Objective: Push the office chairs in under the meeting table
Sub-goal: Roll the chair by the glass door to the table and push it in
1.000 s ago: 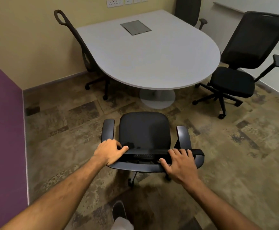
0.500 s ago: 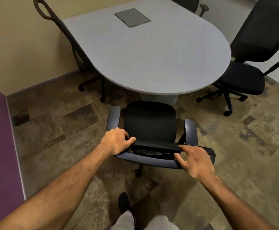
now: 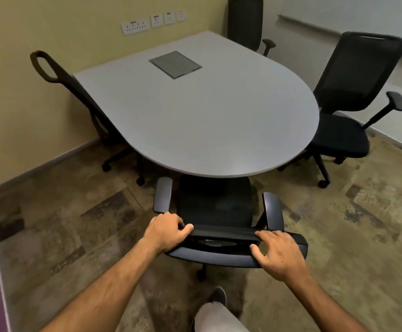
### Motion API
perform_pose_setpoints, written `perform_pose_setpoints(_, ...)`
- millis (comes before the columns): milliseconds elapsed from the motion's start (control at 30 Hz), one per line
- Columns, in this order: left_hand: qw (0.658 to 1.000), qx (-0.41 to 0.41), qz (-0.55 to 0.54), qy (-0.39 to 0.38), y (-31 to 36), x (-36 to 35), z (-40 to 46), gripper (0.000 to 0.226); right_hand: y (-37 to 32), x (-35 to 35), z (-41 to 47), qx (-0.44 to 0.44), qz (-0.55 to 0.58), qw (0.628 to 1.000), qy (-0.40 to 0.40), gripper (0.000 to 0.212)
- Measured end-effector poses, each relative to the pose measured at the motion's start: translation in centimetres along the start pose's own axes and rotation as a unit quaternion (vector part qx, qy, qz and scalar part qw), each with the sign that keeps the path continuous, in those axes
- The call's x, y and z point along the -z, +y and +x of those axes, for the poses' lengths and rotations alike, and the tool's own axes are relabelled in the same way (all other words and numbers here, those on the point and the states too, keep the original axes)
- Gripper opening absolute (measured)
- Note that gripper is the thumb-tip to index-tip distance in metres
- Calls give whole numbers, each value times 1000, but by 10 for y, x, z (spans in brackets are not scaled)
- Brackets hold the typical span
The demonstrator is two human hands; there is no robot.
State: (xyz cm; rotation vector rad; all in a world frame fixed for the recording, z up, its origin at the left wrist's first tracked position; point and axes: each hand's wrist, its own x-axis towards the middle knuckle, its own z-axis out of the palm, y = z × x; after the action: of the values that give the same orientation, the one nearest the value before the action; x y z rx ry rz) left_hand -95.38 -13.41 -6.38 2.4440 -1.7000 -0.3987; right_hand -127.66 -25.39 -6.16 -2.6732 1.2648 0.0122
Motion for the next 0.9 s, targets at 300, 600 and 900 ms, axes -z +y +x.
perform_pose_setpoints(300, 999, -15, 29, -9, -29, 7, 57, 62, -5, -10, 49, -1, 18, 999, 40, 50)
perform_pose_setpoints(600, 999, 0, 36, -6, -23, 15, 88, 61, 8, -2, 91, 2, 18, 999, 42, 52)
perform_pose_setpoints(900, 999, -10, 49, 9, -48, 34, 154, 56, -6, -8, 148, -30, 34, 999, 27, 55)
